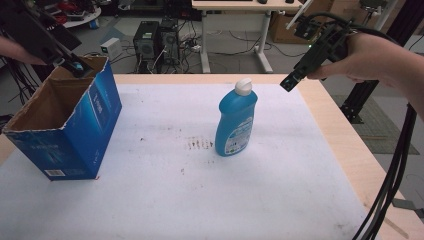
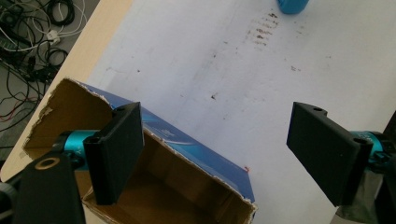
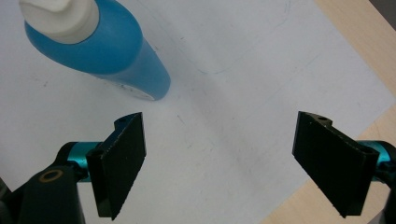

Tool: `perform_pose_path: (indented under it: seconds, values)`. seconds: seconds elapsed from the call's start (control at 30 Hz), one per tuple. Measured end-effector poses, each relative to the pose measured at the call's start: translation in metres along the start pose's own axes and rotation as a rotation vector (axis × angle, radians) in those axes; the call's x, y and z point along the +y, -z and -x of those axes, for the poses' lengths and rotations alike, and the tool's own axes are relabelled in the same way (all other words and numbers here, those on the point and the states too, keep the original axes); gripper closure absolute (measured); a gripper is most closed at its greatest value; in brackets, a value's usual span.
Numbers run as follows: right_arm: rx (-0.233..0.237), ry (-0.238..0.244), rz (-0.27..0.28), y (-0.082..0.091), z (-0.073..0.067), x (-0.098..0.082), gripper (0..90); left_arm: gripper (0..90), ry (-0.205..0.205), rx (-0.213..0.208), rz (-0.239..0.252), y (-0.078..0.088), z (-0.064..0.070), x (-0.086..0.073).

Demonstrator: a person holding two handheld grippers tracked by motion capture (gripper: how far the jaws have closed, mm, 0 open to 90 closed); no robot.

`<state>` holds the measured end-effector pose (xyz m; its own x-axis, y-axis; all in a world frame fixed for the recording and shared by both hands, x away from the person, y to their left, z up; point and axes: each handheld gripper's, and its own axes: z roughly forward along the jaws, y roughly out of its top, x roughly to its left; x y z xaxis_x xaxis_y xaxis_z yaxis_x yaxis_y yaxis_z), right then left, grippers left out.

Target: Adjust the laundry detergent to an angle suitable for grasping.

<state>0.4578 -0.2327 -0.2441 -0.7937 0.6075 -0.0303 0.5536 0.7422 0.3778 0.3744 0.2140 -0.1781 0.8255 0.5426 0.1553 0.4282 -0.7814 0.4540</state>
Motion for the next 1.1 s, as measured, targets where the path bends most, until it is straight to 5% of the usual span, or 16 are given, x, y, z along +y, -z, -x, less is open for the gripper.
perform_pose_path:
  seconds: [1.1]
  values:
    - [0.012, 0.011, 0.004, -0.001, 0.003, -0.001, 16.6, 19.0, -0.049, -0.016, 0.043, -0.005, 0.013, 0.013]
